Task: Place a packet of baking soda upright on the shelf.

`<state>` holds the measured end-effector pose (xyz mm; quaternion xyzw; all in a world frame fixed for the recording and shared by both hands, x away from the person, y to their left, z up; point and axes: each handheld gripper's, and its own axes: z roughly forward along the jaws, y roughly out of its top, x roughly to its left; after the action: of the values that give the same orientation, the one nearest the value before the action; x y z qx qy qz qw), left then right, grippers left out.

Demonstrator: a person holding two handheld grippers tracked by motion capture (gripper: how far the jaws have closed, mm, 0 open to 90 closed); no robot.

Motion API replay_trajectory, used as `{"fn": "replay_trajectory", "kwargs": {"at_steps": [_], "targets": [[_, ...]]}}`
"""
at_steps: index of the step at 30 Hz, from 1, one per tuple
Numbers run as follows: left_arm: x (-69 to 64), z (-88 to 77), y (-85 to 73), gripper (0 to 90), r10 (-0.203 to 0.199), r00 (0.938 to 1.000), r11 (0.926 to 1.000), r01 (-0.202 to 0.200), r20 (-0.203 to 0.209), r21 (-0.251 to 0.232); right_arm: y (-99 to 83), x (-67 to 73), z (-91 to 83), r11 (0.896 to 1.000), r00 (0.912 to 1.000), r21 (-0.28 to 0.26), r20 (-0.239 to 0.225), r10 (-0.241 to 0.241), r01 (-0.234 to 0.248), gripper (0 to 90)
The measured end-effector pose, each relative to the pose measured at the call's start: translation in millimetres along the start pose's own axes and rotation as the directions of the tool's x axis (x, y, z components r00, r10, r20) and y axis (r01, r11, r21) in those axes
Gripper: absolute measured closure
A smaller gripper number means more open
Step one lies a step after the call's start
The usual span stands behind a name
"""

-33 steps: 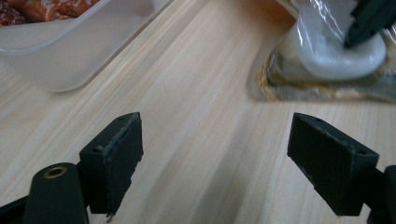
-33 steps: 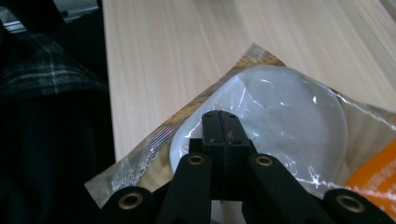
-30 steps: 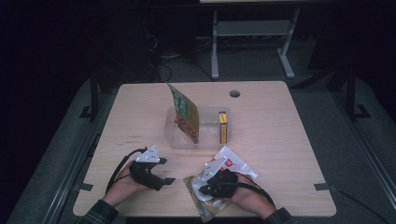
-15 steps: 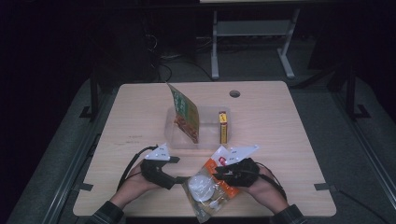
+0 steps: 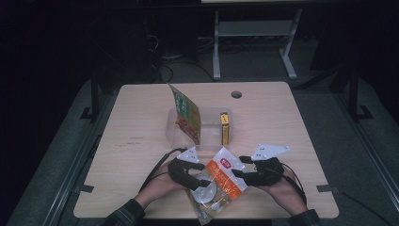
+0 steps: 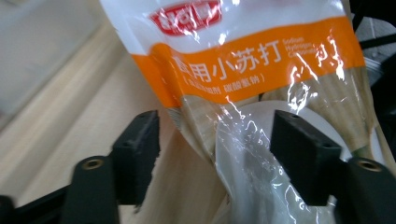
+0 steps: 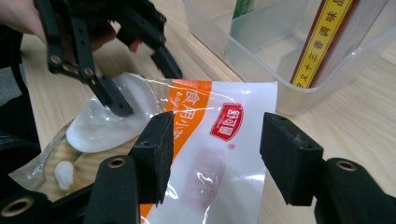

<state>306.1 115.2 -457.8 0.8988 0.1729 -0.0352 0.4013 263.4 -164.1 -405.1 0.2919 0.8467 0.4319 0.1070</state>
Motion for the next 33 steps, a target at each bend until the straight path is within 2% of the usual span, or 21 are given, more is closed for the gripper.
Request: {"fn": "replay_trajectory", "kwargs": {"at_steps": [4,7,8,11,13,15,17,20,23,29,33], "targets": [[4.1,2.5,1.1,46.4,-0.026,0.9979,0.9997,0.025,0.059,0.004,0.8,1.0,1.5,1.000,1.0000,-0.003,0.004,-0.009,0.009,43.8],[4.9,3.8,-0.3,58.3,-0.060,0.9926,0.9982,0.060,0.106,0.008,1.0,1.3,2.4,1.000,0.9999,-0.006,0.002,-0.013,0.013,43.9],[4.5,4.3,-0.5,63.2,-0.055,0.9913,0.9985,0.054,0.120,0.011,1.1,1.2,2.4,1.000,0.9999,-0.009,0.005,-0.013,0.013,43.9],[0.4,4.2,0.4,80.5,-0.032,0.9917,0.9994,0.031,0.125,0.014,1.8,1.0,1.4,1.000,1.0000,-0.014,0.008,-0.005,0.005,43.7],[0.0,2.6,1.0,86.0,-0.021,0.9923,0.9997,0.020,0.122,0.012,2.0,0.8,0.6,1.000,1.0000,-0.024,0.009,-0.002,0.002,43.0],[-0.9,0.4,0.9,88.6,-0.038,0.9911,0.9992,0.040,0.128,-0.010,2.2,0.4,-0.1,1.000,1.0000,-0.026,0.001,0.002,-0.002,43.8],[-1.7,-3.1,1.5,89.3,-0.019,0.9929,0.9996,0.021,0.118,-0.018,2.4,0.3,-0.7,0.999,1.0000,-0.035,-0.004,0.004,-0.004,43.3],[-4.4,-11.4,2.2,89.6,-0.014,0.9941,0.9987,0.019,0.108,-0.048,3.1,-1.2,-2.2,0.998,0.9999,-0.055,-0.006,0.012,-0.012,40.8],[-6.8,-22.6,0.1,89.7,-0.017,0.9969,0.9945,0.025,0.077,-0.101,3.6,-2.4,-5.3,0.997,0.9996,-0.078,-0.006,0.028,-0.029,39.1],[-5.0,-47.0,-6.1,89.8,-0.014,0.9991,0.9873,0.020,0.041,-0.157,5.1,-4.6,-9.4,0.991,0.9979,-0.123,-0.034,0.054,-0.058,34.1],[-3.2,-60.5,-8.1,89.9,-0.037,0.9990,0.9795,0.041,0.024,-0.197,5.7,-3.7,-8.4,0.988,0.9966,-0.141,-0.056,0.060,-0.067,30.6]]}}
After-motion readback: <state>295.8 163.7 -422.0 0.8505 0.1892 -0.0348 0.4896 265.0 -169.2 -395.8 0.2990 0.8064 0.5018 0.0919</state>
